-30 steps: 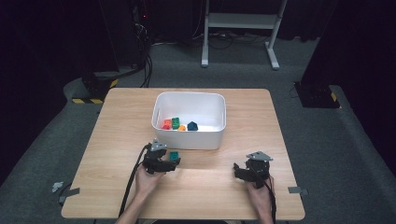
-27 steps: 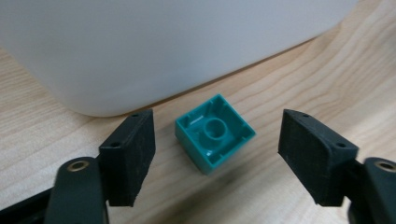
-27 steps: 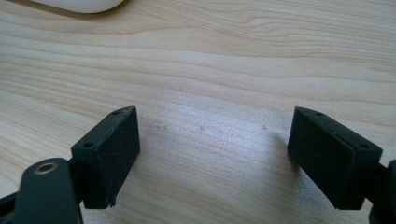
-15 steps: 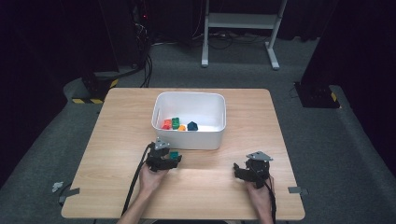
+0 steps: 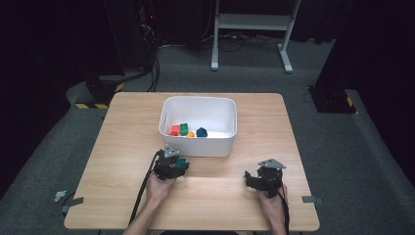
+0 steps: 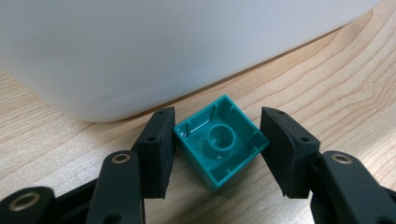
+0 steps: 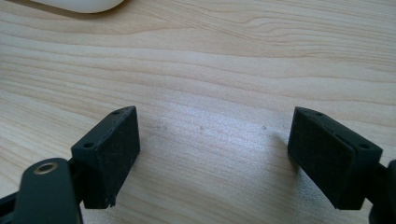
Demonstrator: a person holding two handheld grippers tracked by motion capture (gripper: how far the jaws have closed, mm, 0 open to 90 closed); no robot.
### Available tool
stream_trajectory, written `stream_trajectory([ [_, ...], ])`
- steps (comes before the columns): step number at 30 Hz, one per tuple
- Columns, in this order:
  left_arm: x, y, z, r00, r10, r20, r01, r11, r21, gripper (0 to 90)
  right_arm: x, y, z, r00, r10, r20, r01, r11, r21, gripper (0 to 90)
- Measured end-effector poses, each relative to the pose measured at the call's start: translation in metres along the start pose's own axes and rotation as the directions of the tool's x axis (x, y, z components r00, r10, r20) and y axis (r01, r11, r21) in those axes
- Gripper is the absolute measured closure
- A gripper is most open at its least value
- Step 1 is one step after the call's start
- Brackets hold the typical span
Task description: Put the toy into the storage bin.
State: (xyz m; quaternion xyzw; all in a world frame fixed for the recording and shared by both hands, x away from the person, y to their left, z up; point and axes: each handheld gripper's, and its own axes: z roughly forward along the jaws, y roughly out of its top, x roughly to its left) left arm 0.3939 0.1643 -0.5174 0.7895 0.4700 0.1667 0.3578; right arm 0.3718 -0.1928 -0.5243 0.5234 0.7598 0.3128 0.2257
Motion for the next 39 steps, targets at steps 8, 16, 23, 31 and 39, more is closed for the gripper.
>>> stream_trajectory([
  [8,-0.001,-0.001,-0.007,0.9998,0.018,0.011,-0.018,0.9998,-0.004,46.8,0.000,0.000,0.000,1.0000,0.000,0.000,0.000,1.000,0.000,16.7],
  [16,-0.004,0.000,-0.017,0.9977,0.057,0.037,-0.058,0.9982,0.019,46.9,0.000,0.000,0.000,1.0000,0.000,0.000,0.000,1.000,0.000,16.7],
  [23,-0.002,0.003,-0.031,0.9972,0.045,0.060,-0.045,0.9990,0.006,47.0,0.000,0.000,0.000,1.0000,-0.001,0.000,0.001,1.000,0.000,16.7],
  [31,-0.001,0.009,-0.041,0.9966,0.049,0.066,-0.049,0.9988,0.001,47.1,0.000,0.000,0.000,1.0000,0.000,0.000,0.000,1.000,0.000,16.7],
  [39,0.000,0.010,-0.050,0.9959,0.047,0.077,-0.047,0.9989,-0.006,47.1,0.000,0.000,0.000,1.0000,-0.001,0.000,0.001,1.000,0.000,16.7],
])
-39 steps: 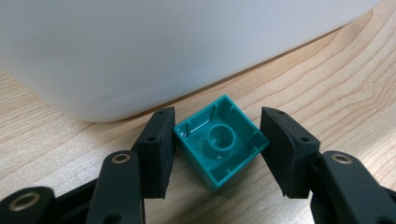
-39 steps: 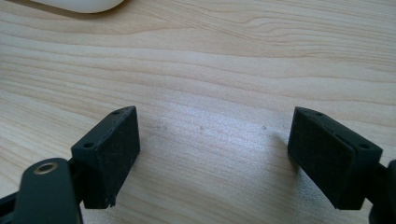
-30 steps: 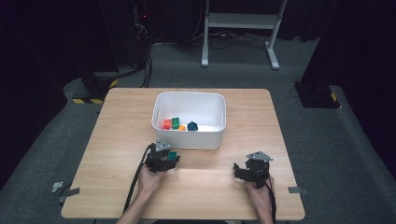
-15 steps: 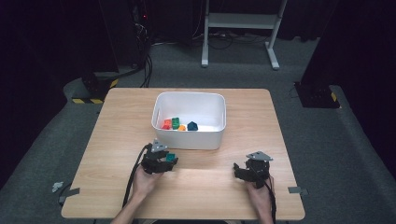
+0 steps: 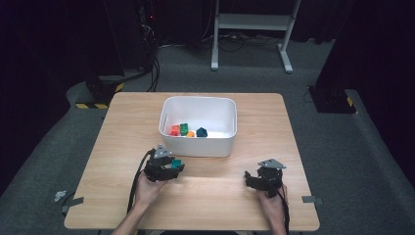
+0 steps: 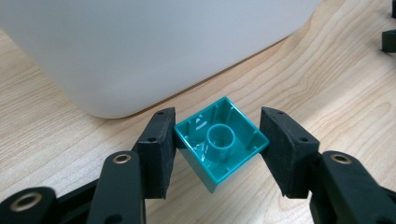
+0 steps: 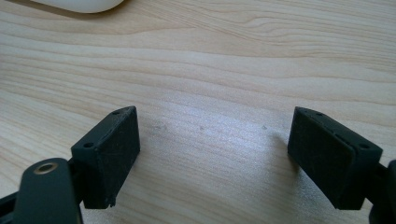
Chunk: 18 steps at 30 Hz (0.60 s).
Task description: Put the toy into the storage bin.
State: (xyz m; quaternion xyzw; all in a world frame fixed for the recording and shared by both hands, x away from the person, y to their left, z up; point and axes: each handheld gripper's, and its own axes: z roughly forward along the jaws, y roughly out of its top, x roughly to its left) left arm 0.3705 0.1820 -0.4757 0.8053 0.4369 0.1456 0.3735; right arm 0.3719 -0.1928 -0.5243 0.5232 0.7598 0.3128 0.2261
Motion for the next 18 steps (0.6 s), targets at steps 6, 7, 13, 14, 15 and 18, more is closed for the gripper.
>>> stream_trajectory([
  [6,0.000,0.002,-0.007,1.0000,0.008,0.001,-0.008,1.0000,0.002,47.1,0.000,0.000,0.000,1.0000,0.001,0.000,-0.001,1.000,0.000,16.7],
  [7,0.000,0.003,-0.008,1.0000,0.009,0.003,-0.009,1.0000,-0.001,47.1,0.000,0.000,0.000,1.0000,0.001,0.000,-0.001,1.000,0.000,16.7],
  [13,0.000,0.007,-0.017,0.9999,0.010,0.006,-0.010,0.9999,-0.004,47.1,0.000,0.000,0.000,1.0000,0.001,0.000,-0.001,1.000,0.000,16.7],
  [14,0.001,0.007,-0.019,0.9999,0.007,0.011,-0.007,0.9999,-0.009,47.1,0.000,0.000,0.000,1.0000,0.001,0.000,-0.001,1.000,0.000,16.7],
  [15,0.001,0.008,-0.020,0.9999,0.005,0.015,-0.004,0.9999,-0.010,47.1,0.000,0.000,0.000,1.0000,0.000,0.000,0.000,1.000,0.000,16.7],
  [18,0.001,0.010,-0.023,0.9999,0.008,0.013,-0.008,0.9999,-0.013,47.1,0.000,0.000,0.000,1.0000,0.001,0.000,-0.001,1.000,0.000,16.7],
])
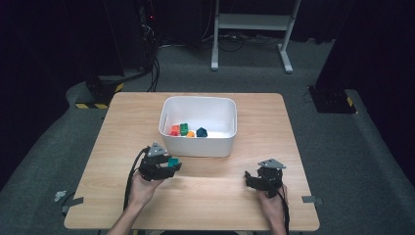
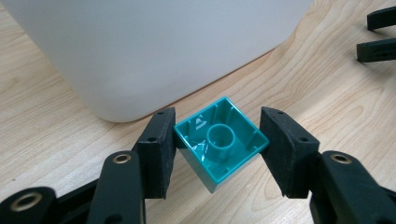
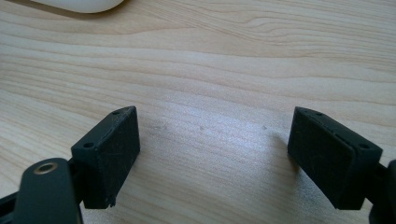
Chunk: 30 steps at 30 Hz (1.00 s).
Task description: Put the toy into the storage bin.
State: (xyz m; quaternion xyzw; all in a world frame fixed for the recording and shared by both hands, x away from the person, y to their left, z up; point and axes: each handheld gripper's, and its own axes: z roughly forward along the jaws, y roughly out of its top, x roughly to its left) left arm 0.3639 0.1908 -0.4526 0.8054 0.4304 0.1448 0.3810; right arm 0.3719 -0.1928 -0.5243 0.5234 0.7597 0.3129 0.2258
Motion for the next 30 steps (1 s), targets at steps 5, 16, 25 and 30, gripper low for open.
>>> stream_trajectory([
  [5,-0.001,0.006,-0.008,1.0000,0.000,0.008,0.000,0.9999,-0.014,47.1,0.000,0.000,0.000,1.0000,0.000,0.000,0.000,1.000,0.000,16.7],
  [16,-0.001,0.017,-0.021,0.9993,-0.008,0.038,0.009,0.9994,-0.034,47.1,0.000,0.000,0.000,1.0000,0.000,0.000,0.000,1.000,0.000,16.7],
  [25,0.001,0.027,-0.030,0.9980,-0.011,0.062,0.014,0.9988,-0.047,47.1,0.000,0.000,0.000,1.0000,0.000,0.000,0.000,1.000,0.000,16.7],
  [30,0.000,0.030,-0.033,0.9971,-0.015,0.074,0.018,0.9989,-0.042,47.1,0.000,0.000,0.000,1.0000,0.000,0.000,0.000,1.000,0.000,16.7],
])
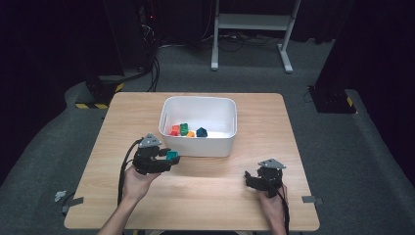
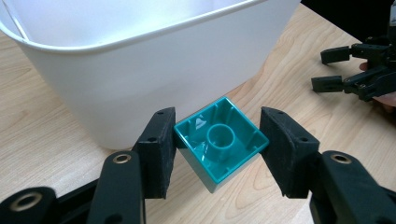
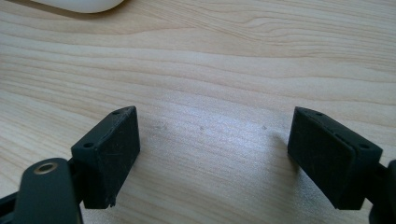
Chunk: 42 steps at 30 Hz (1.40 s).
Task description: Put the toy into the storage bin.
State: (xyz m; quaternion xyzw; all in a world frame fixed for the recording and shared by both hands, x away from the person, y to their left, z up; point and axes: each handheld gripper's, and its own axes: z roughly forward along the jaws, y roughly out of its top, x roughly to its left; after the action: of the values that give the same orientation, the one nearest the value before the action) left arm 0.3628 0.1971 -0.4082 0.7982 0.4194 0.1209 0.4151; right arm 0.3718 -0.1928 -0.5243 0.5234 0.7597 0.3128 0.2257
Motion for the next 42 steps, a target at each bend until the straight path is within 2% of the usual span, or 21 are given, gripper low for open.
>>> stream_trajectory([
  [20,0.005,0.020,-0.016,0.9994,-0.029,0.020,0.029,0.9994,-0.017,47.1,0.000,0.000,0.000,1.0000,0.000,0.000,0.000,1.000,0.000,16.7],
  [29,0.008,0.034,-0.022,0.9996,-0.021,0.021,0.021,0.9994,-0.026,47.1,0.000,0.000,0.000,1.0000,0.000,0.000,0.000,1.000,0.000,16.7],
  [42,0.016,0.053,-0.025,0.9991,-0.029,0.030,0.030,0.9992,-0.025,47.1,0.000,0.000,0.000,1.0000,0.000,0.000,0.000,1.000,0.000,16.7],
])
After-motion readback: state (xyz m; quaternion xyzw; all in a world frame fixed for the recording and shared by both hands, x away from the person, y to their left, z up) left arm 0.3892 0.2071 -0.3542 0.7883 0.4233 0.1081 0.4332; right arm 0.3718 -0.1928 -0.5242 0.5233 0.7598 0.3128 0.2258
